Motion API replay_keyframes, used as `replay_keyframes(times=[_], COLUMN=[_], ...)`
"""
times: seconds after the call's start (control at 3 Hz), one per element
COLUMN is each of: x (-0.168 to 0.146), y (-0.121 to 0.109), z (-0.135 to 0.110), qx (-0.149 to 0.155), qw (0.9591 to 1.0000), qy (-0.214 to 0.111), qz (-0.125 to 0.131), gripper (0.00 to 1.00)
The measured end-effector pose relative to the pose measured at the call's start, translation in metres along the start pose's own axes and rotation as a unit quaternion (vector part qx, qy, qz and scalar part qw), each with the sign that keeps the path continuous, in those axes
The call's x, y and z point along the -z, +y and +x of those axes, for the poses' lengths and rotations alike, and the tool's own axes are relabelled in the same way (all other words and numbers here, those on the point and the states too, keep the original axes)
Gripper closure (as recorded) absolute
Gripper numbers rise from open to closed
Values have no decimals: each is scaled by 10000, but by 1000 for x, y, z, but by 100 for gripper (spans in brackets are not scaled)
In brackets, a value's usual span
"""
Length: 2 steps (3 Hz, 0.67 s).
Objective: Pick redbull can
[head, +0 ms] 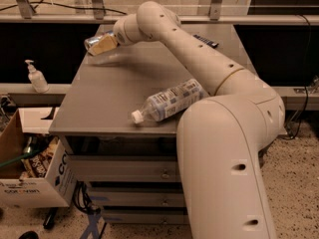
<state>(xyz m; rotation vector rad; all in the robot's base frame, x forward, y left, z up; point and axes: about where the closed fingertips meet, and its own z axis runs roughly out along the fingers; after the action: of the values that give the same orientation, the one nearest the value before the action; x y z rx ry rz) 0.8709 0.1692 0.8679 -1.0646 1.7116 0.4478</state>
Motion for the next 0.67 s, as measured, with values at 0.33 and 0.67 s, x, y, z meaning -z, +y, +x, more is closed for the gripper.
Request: replay_keyframes(times=[0.33, 0.67], x=[-9, -16], y=[-9, -19], z=[9, 18], qx=[-36, -56], qw=[9999, 9999], qy=[80, 85], qz=[67, 37], gripper=[0, 0])
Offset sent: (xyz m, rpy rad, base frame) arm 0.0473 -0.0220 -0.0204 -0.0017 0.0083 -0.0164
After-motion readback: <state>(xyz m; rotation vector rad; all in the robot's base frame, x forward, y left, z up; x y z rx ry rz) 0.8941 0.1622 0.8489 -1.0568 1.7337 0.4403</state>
